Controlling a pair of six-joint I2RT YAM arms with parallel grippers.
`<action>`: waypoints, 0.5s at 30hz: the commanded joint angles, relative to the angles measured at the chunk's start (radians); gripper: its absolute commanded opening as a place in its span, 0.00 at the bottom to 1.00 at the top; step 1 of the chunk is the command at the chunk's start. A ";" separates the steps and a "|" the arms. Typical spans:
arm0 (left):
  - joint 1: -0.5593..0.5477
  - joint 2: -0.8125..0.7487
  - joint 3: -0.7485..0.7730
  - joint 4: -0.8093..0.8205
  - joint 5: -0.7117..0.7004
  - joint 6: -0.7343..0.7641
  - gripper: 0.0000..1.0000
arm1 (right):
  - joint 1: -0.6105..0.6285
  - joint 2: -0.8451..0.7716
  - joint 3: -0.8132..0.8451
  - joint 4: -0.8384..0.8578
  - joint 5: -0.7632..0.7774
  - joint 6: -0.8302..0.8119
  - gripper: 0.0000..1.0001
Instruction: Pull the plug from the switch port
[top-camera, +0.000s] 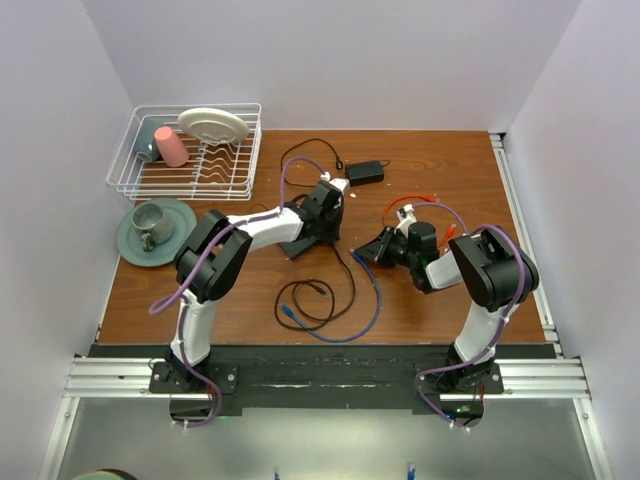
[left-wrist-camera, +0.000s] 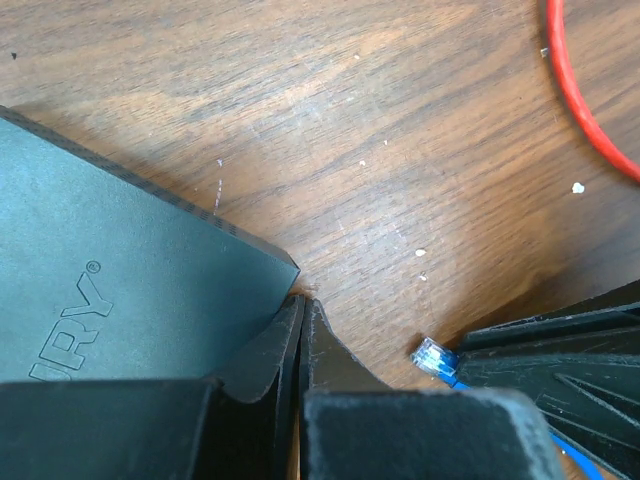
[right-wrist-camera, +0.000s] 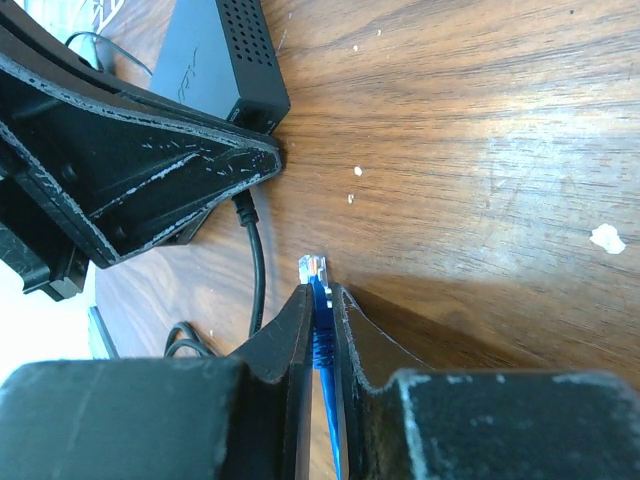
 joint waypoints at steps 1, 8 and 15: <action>0.006 -0.012 -0.032 0.009 -0.016 0.015 0.00 | 0.001 -0.003 -0.037 -0.147 0.032 -0.027 0.00; 0.006 -0.242 -0.161 0.306 0.211 0.009 0.20 | 0.000 -0.225 0.053 -0.325 0.083 -0.019 0.00; 0.044 -0.458 -0.251 0.487 0.231 -0.050 0.37 | -0.054 -0.342 0.159 -0.552 0.210 -0.045 0.00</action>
